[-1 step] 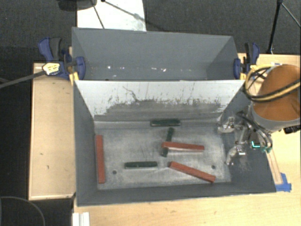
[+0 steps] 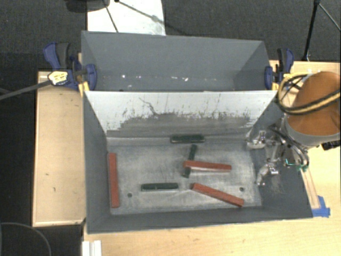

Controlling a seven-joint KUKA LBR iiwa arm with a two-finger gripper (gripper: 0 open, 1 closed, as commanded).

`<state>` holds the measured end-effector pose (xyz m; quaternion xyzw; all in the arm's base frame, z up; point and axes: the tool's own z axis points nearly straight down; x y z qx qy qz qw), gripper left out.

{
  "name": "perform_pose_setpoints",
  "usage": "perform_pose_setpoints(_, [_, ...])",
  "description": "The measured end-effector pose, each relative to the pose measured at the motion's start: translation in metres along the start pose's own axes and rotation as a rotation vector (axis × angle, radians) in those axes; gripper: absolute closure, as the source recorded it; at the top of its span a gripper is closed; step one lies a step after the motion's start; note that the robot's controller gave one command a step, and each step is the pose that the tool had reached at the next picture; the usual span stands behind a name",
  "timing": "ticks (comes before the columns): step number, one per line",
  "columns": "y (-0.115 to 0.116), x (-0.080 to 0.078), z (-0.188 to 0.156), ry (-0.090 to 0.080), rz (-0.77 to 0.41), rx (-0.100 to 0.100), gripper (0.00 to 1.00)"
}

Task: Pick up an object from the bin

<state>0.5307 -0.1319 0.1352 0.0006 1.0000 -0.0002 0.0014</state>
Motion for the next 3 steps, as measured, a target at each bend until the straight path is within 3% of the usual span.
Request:
perform_pose_setpoints(1, [0.046, -0.019, 0.061, -0.007, 0.004, 0.001, 1.00])
perform_pose_setpoints(2, [0.046, -0.019, 0.061, -0.007, 0.002, 0.001, 1.00])
perform_pose_setpoints(3, [0.049, -0.047, -0.146, 0.001, -0.055, 0.000, 1.00])
